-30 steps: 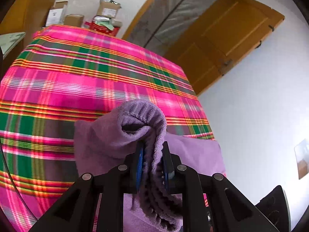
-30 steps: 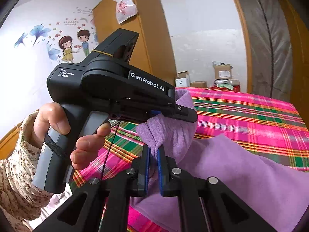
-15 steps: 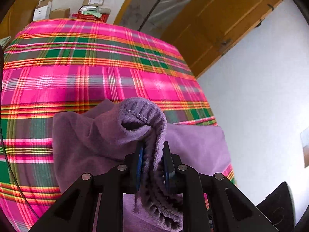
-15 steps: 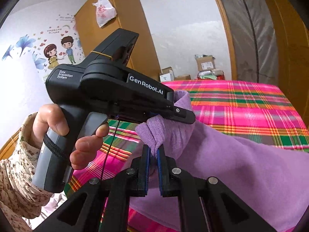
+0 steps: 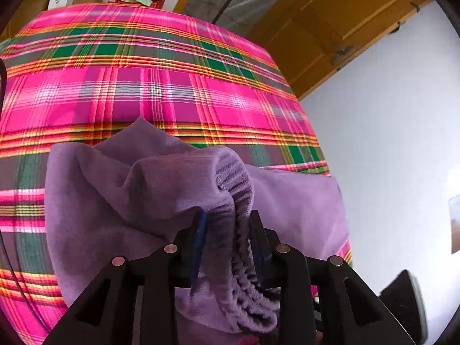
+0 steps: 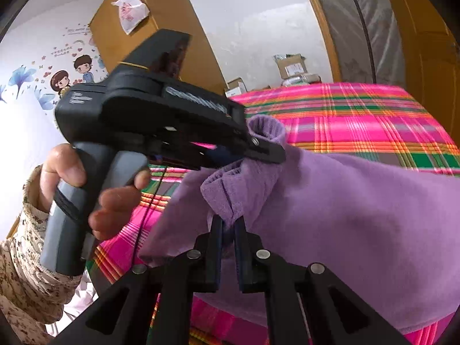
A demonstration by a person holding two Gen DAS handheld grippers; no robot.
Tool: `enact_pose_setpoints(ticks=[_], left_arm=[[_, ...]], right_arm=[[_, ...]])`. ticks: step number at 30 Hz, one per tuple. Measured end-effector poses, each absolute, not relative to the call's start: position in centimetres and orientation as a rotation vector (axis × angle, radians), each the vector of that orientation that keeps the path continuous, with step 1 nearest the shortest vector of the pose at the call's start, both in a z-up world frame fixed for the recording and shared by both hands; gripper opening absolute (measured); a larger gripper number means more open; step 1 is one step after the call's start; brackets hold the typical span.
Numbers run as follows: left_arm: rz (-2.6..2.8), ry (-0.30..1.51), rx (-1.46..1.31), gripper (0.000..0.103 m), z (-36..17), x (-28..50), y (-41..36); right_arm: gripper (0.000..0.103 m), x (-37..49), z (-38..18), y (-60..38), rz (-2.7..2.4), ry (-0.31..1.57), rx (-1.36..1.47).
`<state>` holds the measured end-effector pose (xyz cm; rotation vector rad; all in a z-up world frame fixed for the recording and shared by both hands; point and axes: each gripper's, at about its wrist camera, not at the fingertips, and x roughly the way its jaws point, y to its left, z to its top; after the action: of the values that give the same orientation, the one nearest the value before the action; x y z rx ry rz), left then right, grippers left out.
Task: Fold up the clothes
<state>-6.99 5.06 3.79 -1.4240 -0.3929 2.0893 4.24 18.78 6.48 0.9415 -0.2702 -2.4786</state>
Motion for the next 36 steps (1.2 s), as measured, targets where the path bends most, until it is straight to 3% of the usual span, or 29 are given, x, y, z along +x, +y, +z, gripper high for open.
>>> enact_pose_setpoints(ticks=[12, 20, 23, 25, 28, 36], left_arm=[[2.231, -0.484, -1.308, 0.046, 5.6, -4.7, 0.5], [2.310, -0.515, -1.317, 0.047, 4.6, -3.1, -2.9], [2.315, -0.534, -1.343, 0.047, 3.6, -2.6, -3.9], [2.318, -0.551, -1.354, 0.047, 3.1, -2.2, -4.5], [2.321, -0.561, -1.360, 0.047, 2.6, -1.8, -5.1], [2.315, -0.519, -1.390, 0.047, 2.0, -1.0, -5.6]], right_arm=[[0.010, 3.8, 5.0, 20.1, -2.443, -0.344, 0.993], [0.012, 3.7, 4.4, 21.3, -2.406, -0.389, 1.014], [0.021, 3.6, 4.6, 22.3, -2.376, -0.423, 1.009], [0.035, 3.3, 4.9, 23.3, -2.337, -0.479, 1.000], [0.046, 2.2, 4.8, 25.4, -2.225, -0.645, 0.998], [0.051, -2.5, 2.8, 28.1, -2.043, -0.828, 1.145]])
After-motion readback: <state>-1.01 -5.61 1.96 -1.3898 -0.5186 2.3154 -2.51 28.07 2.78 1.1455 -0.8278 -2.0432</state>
